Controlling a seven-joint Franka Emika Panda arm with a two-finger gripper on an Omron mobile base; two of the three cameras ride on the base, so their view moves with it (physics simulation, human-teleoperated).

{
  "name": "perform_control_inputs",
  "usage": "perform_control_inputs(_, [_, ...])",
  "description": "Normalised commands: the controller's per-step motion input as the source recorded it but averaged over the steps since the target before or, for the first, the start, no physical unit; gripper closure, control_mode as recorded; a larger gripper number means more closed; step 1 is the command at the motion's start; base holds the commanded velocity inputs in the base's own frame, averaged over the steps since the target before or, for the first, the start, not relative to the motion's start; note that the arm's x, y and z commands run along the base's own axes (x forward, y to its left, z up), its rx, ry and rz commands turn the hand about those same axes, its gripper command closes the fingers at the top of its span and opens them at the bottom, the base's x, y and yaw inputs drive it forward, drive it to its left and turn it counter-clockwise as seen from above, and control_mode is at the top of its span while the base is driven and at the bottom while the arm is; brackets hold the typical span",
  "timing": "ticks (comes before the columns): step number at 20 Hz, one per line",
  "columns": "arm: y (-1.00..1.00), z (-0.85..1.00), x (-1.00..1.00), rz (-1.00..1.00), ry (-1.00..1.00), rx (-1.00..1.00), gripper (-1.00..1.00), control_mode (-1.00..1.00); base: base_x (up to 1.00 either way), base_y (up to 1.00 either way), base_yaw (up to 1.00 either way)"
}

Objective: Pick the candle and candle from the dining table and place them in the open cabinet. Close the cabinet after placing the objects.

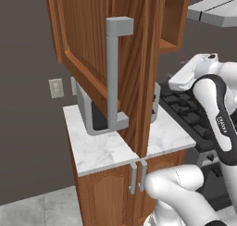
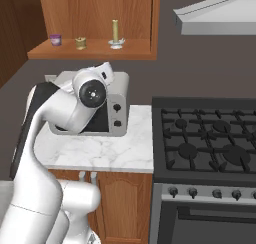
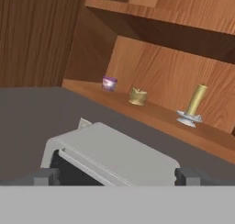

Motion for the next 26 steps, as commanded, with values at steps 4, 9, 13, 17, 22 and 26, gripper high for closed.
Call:
perform_control_inputs(4, [0.03,0.00,-0.65,0.08,0.00,-0.15,-1.00,-1.00,0.00,0.00,0.00])
perform_control_inputs(9, [0.06,0.00,-0.77,0.04,0.00,-0.21,-1.00,-1.00,0.00,0.00,0.00])
perform_control_inputs(13, [0.05,0.00,-0.79,0.00,-0.03,-0.27,-1.00,-1.00,0.00,0.00,0.00])
perform_control_inputs(17, [0.11,0.00,-0.75,0.00,-0.08,-0.35,-1.00,-1.00,0.00,0.00,0.00])
perform_control_inputs(22, [0.15,0.01,-0.59,-0.01,-0.10,-0.42,-1.00,-1.00,0.00,0.00,0.00])
perform_control_inputs(26, [0.19,0.00,-0.50,-0.06,-0.10,-0.42,-1.00,-1.00,0.00,0.00,0.00])
